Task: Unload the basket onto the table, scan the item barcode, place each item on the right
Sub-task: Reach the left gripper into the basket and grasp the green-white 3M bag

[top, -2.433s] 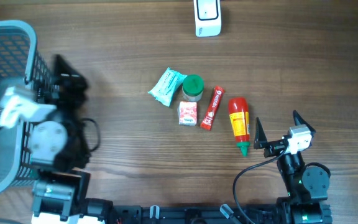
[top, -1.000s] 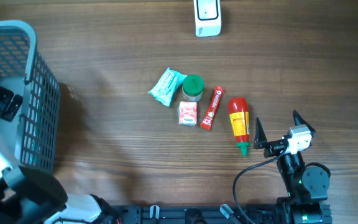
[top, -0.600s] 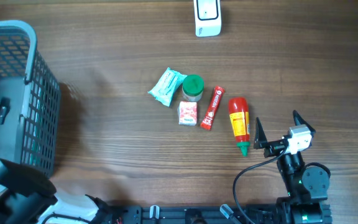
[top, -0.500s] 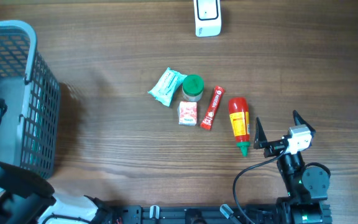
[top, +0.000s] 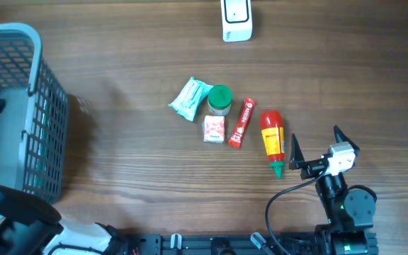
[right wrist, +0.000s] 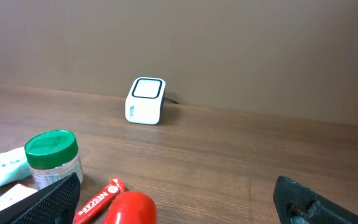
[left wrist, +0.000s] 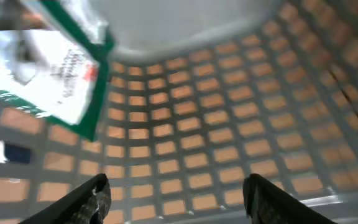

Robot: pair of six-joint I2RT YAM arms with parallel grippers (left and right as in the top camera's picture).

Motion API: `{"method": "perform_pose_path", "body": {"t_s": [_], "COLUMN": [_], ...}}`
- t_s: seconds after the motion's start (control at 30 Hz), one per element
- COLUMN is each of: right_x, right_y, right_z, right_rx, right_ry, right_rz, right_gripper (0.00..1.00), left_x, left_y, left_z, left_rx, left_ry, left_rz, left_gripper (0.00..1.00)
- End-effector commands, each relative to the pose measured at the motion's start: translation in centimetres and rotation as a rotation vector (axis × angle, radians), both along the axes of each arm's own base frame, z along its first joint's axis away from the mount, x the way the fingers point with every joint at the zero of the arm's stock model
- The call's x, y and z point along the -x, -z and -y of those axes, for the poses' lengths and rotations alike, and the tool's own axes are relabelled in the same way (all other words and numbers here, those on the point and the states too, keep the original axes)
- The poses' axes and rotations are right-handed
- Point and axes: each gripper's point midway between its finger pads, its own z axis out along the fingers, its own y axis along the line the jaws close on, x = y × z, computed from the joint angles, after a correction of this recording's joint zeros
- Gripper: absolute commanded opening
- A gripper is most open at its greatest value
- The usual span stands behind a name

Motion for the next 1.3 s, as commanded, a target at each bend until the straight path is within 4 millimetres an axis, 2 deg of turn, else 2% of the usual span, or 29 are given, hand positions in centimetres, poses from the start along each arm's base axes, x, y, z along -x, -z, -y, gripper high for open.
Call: {"method": "perform_pose_path", "body": {"t_s": [0.0,0.23,0.4,0.77,0.93,1.17,1.27], "right_x": [0.0,0.0,0.0,0.0,0.0,0.0,0.0], "right_y": [-0.2,-0.2,-0.2,-0.2,-0.2,-0.2,-0.2], "right_z": [0.2,0.2,0.2,0.2,0.2,0.2,0.2], "right_rx": [0.017,0.017,0.017,0.017,0.016,0.017,0.017], "right_ry": [0.014,0.014,0.014,0.014,0.014,0.014,0.014], "right_rz": [0.012,0.012,0.012,0.012,0.012,0.012,0.012], "right_gripper": [1.00,1.00,1.00,1.00,1.00,1.00,1.00], "left_x": [1.0,3.5,4.9,3.6,3.8,4.9,6.0], "left_y": [0.9,2.0,3.4,9.3,11.1,11.5,12.0], "left_z": [2.3,4.6,5.0,5.9,5.6,4.1,3.0], "left_rx": [0.158,0.244,0.239,0.321,0.322,0.285,0.246], "left_ry": [-0.037,-0.023,-0.013,0.138,0.176,0.142,0.118], "left_rz": [-0.062,-0.186,-0.288,-0.404,-0.439,-0.472,-0.520], "left_gripper": [0.70,0.69,0.71,0.71,0.72,0.68,0.67]}}
